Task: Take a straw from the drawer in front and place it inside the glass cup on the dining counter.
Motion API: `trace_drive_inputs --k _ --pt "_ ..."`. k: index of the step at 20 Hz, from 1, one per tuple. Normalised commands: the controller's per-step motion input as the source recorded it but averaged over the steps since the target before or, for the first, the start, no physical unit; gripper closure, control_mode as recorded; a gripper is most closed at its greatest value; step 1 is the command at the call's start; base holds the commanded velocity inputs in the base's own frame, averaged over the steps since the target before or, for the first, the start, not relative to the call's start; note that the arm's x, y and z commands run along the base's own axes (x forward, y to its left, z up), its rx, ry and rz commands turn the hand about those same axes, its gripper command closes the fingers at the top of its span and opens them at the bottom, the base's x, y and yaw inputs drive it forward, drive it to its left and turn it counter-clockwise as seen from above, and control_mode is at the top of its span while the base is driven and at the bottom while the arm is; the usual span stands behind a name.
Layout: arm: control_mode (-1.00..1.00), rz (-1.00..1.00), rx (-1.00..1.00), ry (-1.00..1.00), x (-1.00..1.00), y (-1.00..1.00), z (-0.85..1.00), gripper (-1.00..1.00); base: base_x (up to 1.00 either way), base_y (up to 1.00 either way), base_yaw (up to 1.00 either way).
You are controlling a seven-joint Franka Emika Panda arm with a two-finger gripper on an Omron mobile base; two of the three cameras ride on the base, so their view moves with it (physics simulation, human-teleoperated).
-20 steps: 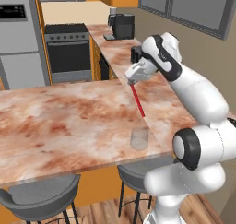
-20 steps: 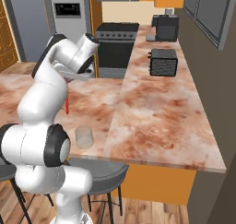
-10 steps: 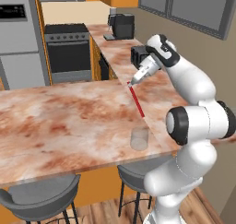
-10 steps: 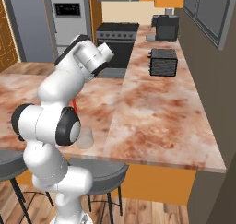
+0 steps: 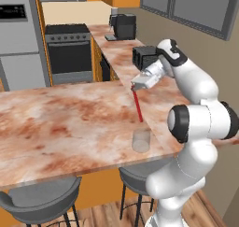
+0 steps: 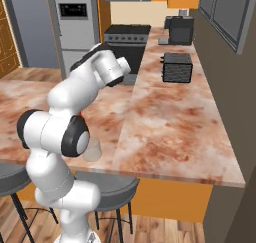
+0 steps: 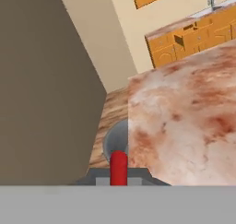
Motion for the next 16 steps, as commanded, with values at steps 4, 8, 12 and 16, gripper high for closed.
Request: trace_drive_inputs --k 4,8,12,16 --pt "-1.00 0.13 0.20 -0.17 -0.27 -0.04 -0.09 1.00 0.00 0.00 0.00" --pt "-1.00 0.05 0.02 -0.10 0.00 -0.22 -0.03 1.00 0.00 0.00 0.00" --pt "-1.00 0.02 0.00 0.00 0.00 -0.32 -0.08 1.00 0.00 0.00 0.00" --pt "-1.00 0.04 0.00 0.00 -0.02 -0.27 -0.17 1.00 0.00 0.00 0.00"
